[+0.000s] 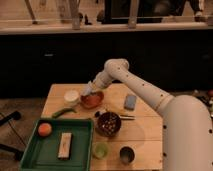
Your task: Place towel in red bowl
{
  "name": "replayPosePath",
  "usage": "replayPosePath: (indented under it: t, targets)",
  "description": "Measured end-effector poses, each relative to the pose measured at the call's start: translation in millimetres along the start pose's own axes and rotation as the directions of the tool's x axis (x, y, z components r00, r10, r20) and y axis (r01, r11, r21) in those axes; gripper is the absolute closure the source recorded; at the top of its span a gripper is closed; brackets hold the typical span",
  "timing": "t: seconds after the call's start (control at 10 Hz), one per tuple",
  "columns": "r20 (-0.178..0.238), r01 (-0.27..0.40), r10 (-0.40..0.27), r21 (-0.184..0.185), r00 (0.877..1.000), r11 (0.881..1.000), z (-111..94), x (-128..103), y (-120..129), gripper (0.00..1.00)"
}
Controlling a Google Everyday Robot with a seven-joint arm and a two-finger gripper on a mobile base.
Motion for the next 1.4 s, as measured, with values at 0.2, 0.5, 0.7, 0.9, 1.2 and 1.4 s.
replayPosePath:
  t: [0.2,0.5,0.7,0.9,1.2,1.4]
  targets:
    - [0.004,0.059,-0.059,-0.018,0.998,0.998,-6,8,0,1.0]
    - [0.045,0.149,-0.147,-0.037,0.988,0.988,-14,14,-1,1.0]
    - [0.077,0.183,-0.178,-0.058,0.981,0.982,-13,18,-1,1.0]
    - [0.111,0.225,-0.212,-0.123,0.971,0.966,3,21,0,1.0]
    - [0.128,0.253,-0.233,-0.172,0.964,0.952,17,18,1,1.0]
    - [0.136,0.255,-0.233,-0.184,0.963,0.949,20,20,3,1.0]
